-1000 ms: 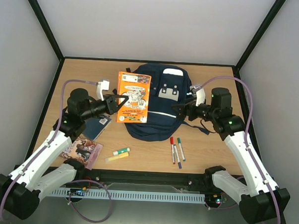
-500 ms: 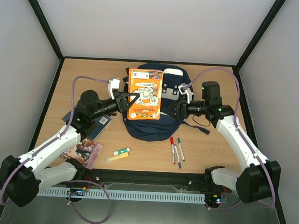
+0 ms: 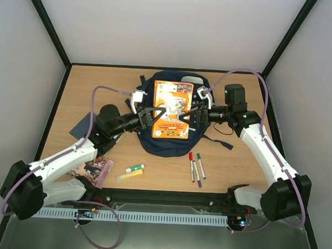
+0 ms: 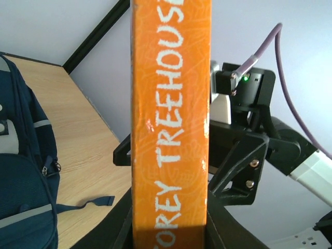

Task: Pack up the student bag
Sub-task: Pick up the book from the center of the board.

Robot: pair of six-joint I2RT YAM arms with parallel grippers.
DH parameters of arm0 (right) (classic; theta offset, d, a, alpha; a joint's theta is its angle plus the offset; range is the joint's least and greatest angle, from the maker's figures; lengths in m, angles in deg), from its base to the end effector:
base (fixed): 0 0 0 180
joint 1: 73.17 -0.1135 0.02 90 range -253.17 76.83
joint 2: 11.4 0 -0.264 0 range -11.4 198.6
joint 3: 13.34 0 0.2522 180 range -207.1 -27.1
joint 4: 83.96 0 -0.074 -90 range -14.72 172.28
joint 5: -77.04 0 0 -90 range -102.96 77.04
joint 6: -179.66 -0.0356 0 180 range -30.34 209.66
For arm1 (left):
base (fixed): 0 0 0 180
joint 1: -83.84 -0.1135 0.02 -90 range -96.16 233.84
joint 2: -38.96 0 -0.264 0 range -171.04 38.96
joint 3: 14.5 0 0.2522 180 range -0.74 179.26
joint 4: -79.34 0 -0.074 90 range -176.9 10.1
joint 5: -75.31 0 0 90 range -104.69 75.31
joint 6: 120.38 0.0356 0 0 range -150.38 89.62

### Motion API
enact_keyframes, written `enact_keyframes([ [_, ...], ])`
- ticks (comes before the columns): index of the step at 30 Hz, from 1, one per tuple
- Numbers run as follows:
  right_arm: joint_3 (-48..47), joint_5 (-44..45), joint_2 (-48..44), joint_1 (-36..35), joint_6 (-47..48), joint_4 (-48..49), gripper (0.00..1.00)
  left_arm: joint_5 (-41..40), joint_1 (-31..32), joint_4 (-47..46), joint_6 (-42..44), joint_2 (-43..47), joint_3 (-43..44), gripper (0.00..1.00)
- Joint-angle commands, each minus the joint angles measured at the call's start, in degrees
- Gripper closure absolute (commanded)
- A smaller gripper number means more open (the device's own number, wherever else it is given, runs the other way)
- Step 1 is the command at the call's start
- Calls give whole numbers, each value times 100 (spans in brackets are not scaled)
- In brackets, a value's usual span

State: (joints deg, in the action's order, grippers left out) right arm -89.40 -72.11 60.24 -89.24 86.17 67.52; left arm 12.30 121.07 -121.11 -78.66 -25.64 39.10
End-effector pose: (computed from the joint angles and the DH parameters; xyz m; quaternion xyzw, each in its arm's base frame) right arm 0.2534 0.1048 0.3458 -0.3468 0.6960 0.4885 0.3958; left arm 0.1961 -0.1693 0.3212 0.1167 0.6428 -0.6144 0.4423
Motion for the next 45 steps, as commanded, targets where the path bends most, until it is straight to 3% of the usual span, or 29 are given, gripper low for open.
enact_keyframes([
  [1,347,215,-368,15,-354,234,1,40,29,-858,-199,342,81,98],
  [10,458,-1132,-359,12,-235,-41,1,20,25,-1270,-316,556,-96,98],
  [14,150,-1989,-10,16,-59,-400,1,118,29,-1731,-586,314,-117,97],
  [19,-405,-2301,283,12,460,-1092,1,122,29,-1958,-764,76,-91,98],
  [25,-490,-2148,97,10,367,-1173,1,55,21,-1948,-781,-214,-49,98],
  [34,-213,-1612,-604,9,-732,-304,1,-334,21,-1237,-420,-174,-28,97],
  [37,-151,-1437,-708,11,-1096,-11,0,-366,21,-1044,-330,-245,35,79],
  [39,-64,-1397,-737,15,-1314,221,4,-323,21,-1019,-302,-330,57,74],
  [45,38,-1023,-569,9,-1532,384,20,-144,21,-1227,-418,-547,49,88],
])
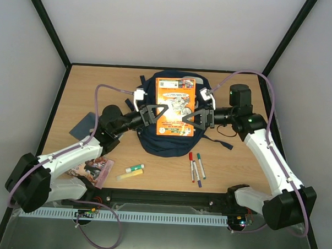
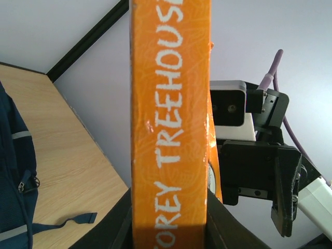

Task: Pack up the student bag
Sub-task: Pick up the book from the center of the board.

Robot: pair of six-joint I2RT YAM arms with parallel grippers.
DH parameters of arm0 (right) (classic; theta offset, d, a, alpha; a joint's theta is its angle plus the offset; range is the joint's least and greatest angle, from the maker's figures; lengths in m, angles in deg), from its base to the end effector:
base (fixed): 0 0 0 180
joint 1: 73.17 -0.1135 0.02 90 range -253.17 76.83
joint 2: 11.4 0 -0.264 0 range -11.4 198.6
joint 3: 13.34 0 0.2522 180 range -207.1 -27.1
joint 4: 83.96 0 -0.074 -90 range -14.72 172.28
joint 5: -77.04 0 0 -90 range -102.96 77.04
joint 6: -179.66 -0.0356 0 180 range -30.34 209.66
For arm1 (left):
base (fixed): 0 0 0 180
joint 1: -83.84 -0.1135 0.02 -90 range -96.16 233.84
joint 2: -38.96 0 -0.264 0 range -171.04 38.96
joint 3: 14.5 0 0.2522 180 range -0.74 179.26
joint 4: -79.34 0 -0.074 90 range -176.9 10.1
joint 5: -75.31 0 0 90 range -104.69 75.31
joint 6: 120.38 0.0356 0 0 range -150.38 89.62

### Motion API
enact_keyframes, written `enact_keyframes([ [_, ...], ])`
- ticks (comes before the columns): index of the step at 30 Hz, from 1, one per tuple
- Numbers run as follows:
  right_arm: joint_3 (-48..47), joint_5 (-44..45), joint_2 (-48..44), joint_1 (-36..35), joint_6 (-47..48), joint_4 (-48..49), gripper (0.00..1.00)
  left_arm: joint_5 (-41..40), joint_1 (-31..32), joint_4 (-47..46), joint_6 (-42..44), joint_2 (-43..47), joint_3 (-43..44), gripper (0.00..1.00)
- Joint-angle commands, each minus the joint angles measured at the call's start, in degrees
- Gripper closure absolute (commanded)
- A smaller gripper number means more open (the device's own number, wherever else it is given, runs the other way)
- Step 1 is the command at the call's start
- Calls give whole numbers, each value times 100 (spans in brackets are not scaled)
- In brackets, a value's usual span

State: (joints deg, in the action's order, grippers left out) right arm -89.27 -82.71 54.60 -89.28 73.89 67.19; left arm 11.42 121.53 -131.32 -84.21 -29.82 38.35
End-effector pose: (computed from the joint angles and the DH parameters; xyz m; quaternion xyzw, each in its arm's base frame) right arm 0.2239 0.0994 0.3702 -0.3343 0.6666 0.5783 0.3308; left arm 0.2036 -0.1771 0.3173 0.0936 0.6141 -0.6489 0.4394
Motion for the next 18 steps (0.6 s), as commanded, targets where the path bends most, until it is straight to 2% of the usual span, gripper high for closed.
enact_keyframes([
  [1,48,33,18,16,-352,491,22,-46,-25,-223,121,-142,114,88],
  [6,159,89,-16,17,-650,913,33,-106,-25,-242,91,-154,31,83],
  [10,176,258,-21,16,-679,945,44,-85,-25,-248,84,-224,12,83],
  [12,186,370,13,20,-719,969,54,-73,-24,-262,68,-269,13,84],
  [15,178,499,84,13,-717,988,74,-55,-25,-263,56,-346,30,82],
  [17,159,566,134,19,-700,962,85,-83,-25,-197,83,-372,41,75],
  [18,147,616,136,20,-673,937,89,-114,-25,-118,120,-375,57,68],
])
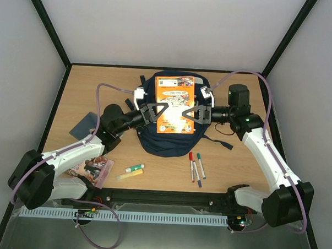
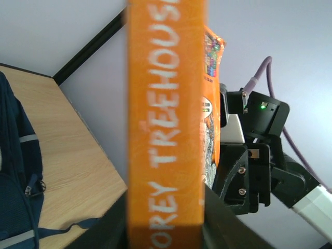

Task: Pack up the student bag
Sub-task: Pick up the book from the center of the board, then adjust the student bag at the center of the board.

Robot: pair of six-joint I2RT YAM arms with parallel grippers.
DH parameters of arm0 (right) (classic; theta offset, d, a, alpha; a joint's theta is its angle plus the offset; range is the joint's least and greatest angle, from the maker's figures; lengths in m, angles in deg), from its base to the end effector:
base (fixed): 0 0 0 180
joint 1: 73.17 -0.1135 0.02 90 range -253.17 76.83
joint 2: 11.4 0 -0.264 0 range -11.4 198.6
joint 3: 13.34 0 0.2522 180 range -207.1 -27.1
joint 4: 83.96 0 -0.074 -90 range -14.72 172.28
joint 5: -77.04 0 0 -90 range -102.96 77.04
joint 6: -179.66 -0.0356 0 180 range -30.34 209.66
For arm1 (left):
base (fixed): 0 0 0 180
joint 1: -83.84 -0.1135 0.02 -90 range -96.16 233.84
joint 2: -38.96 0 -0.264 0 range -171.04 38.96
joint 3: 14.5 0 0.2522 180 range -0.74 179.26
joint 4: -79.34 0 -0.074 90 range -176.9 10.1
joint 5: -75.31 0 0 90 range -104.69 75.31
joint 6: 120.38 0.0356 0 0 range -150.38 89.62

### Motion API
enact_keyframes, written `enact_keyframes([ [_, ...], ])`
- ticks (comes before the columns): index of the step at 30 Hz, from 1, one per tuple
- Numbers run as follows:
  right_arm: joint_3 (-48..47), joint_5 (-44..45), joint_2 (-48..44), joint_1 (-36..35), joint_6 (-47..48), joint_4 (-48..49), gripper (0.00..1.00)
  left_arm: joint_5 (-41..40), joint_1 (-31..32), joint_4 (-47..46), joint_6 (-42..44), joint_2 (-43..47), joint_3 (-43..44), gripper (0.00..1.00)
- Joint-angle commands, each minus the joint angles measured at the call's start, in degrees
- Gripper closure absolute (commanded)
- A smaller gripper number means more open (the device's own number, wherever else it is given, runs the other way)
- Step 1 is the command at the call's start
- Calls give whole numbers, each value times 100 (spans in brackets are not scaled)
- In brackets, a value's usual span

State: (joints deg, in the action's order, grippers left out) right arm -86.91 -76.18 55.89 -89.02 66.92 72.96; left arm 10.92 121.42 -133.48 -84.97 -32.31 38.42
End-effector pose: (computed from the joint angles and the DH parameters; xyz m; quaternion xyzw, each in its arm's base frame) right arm 0.2366 0.1002 0.3586 -0.2709 0.7013 0.5649 0.3402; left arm 0.2104 -0.1813 0.3106 0.0850 0.6165 -0.6495 0.4369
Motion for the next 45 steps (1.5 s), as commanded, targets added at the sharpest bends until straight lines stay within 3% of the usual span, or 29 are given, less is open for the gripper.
enact_keyframes([
  [1,-88,41,12,0,66,328,93,-117,-26,259,256,-124,87,58],
  [4,-171,504,-51,47,437,6,99,-387,-96,1158,556,-47,288,29],
  [10,179,1980,-396,646,916,-201,99,-956,-192,3739,1888,243,1013,1],
  [15,867,2474,-664,1065,1243,185,99,-1539,-194,5691,2107,281,1842,1],
  [19,1111,2628,-732,1085,1356,410,99,-2083,-207,7059,1662,210,3004,0],
  [23,1215,2648,-746,1085,1455,467,99,-2526,-208,7854,973,293,4013,1],
  [30,1244,2622,-481,1085,1589,444,99,-2244,-207,7917,243,398,4605,0],
  [35,1181,2578,-184,1085,1596,473,99,-2112,-208,7761,320,180,5149,1],
  [45,1176,2563,-63,1087,1676,412,99,-1990,-132,7523,468,-14,5322,1],
])
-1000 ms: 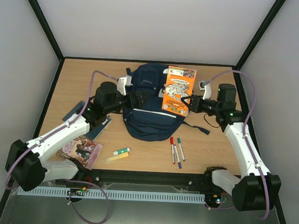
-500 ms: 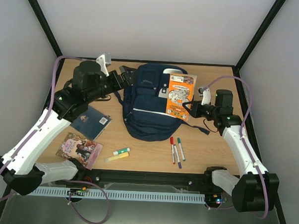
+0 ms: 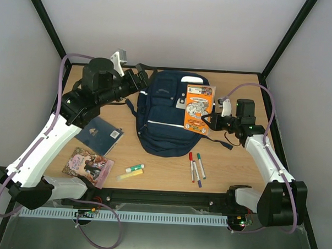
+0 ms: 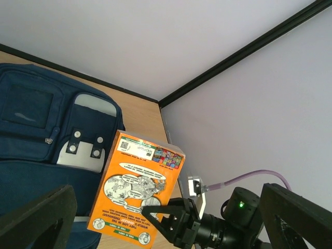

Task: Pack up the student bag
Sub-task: Adjust the student bag at the center of the board.

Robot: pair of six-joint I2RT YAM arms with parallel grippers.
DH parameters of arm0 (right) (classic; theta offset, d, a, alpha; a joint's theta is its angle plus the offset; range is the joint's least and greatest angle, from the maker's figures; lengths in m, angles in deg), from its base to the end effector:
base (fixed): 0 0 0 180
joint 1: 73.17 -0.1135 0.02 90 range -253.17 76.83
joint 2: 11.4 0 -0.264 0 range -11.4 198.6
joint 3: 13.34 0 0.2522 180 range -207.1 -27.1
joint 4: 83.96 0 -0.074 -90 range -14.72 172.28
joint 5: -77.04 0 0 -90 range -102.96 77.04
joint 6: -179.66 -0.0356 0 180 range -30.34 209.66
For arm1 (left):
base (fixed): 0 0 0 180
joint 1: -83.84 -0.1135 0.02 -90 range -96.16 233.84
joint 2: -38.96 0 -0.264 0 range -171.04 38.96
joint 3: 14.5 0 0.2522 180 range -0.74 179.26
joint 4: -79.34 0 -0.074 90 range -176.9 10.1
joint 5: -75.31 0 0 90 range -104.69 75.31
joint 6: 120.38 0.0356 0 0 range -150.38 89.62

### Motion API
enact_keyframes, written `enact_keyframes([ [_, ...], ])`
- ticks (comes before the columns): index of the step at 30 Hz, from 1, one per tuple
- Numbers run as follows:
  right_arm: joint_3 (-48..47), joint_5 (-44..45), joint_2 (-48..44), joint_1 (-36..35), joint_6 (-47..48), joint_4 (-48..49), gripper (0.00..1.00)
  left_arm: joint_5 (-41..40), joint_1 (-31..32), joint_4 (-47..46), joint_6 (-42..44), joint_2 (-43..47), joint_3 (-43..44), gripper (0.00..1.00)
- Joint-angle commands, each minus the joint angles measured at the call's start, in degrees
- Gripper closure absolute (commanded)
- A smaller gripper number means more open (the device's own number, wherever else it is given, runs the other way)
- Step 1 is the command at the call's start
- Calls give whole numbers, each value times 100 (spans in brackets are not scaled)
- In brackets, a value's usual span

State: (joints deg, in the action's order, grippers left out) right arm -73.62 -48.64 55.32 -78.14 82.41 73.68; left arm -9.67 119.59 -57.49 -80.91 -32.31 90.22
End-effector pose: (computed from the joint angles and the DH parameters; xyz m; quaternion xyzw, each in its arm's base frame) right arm 0.2537 0.0429 0.2781 -0.1396 0.8223 0.3138 0.4537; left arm 0.2040 -0.1507 0.4841 -0.0702 0.7610 -0.4648 0.4471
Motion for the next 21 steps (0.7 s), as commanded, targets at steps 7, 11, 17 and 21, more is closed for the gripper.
enact_keyframes([
  [7,-181,-144,-57,-2,161,324,99,-13,74,-400,1051,305,-786,1],
  [11,-212,-52,-228,-4,197,275,99,-6,74,-916,2413,607,-1907,1],
  [17,-673,426,-412,1,280,-195,99,-987,75,-1811,3398,778,-3241,1],
  [21,-1349,890,-409,52,491,-848,99,-1497,87,-1776,3679,430,-3385,0],
])
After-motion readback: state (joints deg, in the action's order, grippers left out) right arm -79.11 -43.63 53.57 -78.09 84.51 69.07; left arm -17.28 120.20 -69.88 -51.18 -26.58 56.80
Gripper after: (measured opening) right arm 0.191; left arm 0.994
